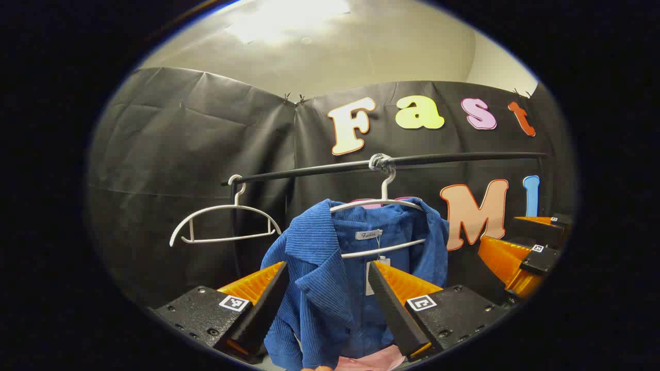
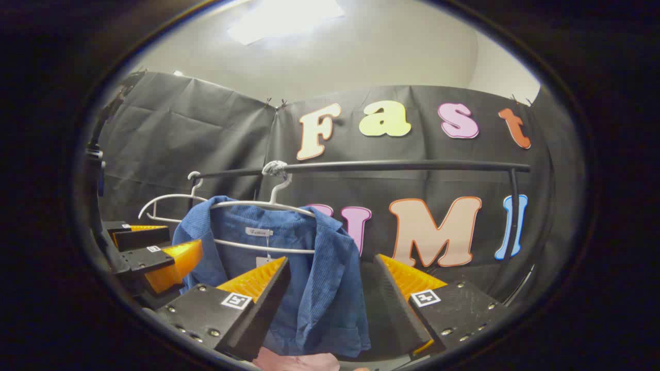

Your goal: Grasp the clothes on the hanger with both hands and then place them into the laundry hamper below.

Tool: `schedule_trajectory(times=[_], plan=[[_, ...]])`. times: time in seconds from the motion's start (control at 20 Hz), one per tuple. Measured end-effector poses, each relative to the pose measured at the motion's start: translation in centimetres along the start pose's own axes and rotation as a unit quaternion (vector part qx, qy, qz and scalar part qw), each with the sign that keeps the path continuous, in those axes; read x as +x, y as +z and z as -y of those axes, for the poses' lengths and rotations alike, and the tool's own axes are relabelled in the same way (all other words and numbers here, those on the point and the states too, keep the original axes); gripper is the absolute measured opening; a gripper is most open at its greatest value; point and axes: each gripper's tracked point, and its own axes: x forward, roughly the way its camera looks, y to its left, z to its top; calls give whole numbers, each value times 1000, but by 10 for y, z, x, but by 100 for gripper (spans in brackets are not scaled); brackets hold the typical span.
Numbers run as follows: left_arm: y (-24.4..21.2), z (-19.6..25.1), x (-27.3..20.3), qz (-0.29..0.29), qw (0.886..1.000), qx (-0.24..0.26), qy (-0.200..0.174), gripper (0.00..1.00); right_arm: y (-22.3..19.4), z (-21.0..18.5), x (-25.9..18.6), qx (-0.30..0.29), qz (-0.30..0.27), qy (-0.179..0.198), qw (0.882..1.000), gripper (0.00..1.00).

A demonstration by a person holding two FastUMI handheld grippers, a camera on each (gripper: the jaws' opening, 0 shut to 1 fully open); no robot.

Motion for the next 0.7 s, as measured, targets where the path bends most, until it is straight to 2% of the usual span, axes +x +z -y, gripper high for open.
schedule_trajectory(times=[0.35,0.4,0.45,0.5,0.65,0.7], plan=[[-6,10,7,-5,1000,17,13,92,-1,8,8,-9,4,10,1000,96],[-8,11,7,-8,1000,17,13,95,-1,9,9,-13,4,10,1000,96],[-10,11,7,-10,1000,17,14,92,-1,9,9,-14,4,13,1000,96],[-11,11,8,-13,1000,18,17,95,-1,9,9,-13,5,15,1000,96],[-18,6,10,-24,999,17,26,95,-3,9,15,-12,4,16,1000,96],[-21,5,12,-27,999,16,29,92,-4,10,18,-12,3,17,1000,96]])
